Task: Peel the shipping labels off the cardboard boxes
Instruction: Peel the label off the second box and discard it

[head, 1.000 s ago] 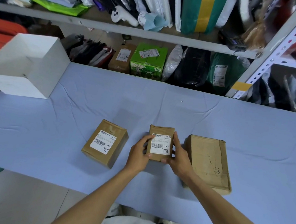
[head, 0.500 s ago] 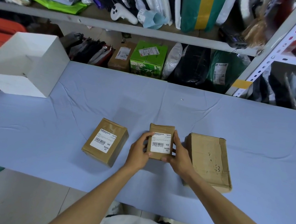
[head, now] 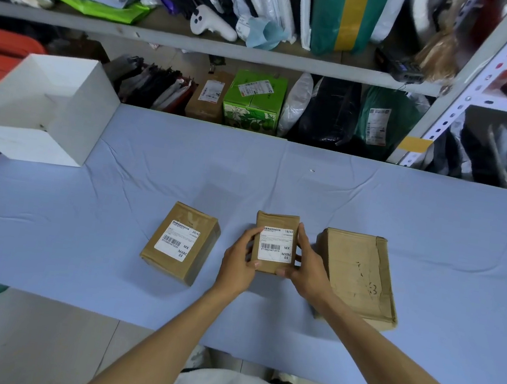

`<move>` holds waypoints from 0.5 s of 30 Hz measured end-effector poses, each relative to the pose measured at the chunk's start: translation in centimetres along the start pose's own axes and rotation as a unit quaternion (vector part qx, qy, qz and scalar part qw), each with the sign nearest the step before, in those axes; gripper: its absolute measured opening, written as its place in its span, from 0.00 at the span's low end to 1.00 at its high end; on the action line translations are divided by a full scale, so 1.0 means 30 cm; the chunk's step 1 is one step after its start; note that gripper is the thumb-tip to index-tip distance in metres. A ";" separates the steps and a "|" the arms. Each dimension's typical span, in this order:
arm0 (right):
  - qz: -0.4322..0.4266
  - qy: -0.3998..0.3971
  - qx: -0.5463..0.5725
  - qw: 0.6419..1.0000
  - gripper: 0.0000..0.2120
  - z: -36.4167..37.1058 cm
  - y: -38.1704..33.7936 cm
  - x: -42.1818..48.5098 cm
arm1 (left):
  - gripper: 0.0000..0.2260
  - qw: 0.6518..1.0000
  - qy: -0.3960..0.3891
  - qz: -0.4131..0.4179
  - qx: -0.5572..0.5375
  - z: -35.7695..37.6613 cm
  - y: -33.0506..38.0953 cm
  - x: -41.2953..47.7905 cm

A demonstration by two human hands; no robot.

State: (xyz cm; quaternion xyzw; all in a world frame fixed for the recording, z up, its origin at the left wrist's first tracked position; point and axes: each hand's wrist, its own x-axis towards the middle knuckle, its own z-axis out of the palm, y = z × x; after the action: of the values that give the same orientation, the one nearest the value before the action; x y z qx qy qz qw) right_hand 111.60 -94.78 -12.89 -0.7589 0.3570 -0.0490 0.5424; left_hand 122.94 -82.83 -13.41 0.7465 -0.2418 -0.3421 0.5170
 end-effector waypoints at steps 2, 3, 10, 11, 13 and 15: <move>0.001 0.002 0.000 1.000 0.50 0.000 0.000 0.000 | 0.33 1.000 -0.002 0.000 0.002 -0.002 0.002 0.002; 0.001 0.004 -0.001 1.000 0.50 0.000 -0.001 0.000 | 0.33 1.000 -0.005 -0.001 0.002 -0.003 0.003 0.003; 0.005 0.003 -0.005 1.000 0.50 -0.001 -0.011 -0.006 | 0.34 1.000 -0.009 -0.008 -0.003 -0.008 0.000 0.002; 0.005 0.002 -0.005 1.000 0.51 -0.002 -0.013 -0.007 | 0.34 1.000 -0.010 -0.006 0.004 -0.007 -0.001 0.002; 0.004 0.001 -0.005 1.000 0.50 -0.004 -0.017 -0.008 | 0.33 1.000 -0.010 -0.002 0.015 -0.006 -0.001 0.004; 0.005 0.001 -0.003 1.000 0.50 -0.004 -0.021 -0.008 | 0.33 1.000 -0.011 -0.001 0.023 -0.007 0.001 0.006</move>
State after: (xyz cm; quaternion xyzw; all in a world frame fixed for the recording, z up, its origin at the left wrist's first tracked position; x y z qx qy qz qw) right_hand 111.67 -94.63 -12.21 -0.7585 0.3617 -0.0454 0.5401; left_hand 123.21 -82.84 -13.39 0.7546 -0.2550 -0.3451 0.4964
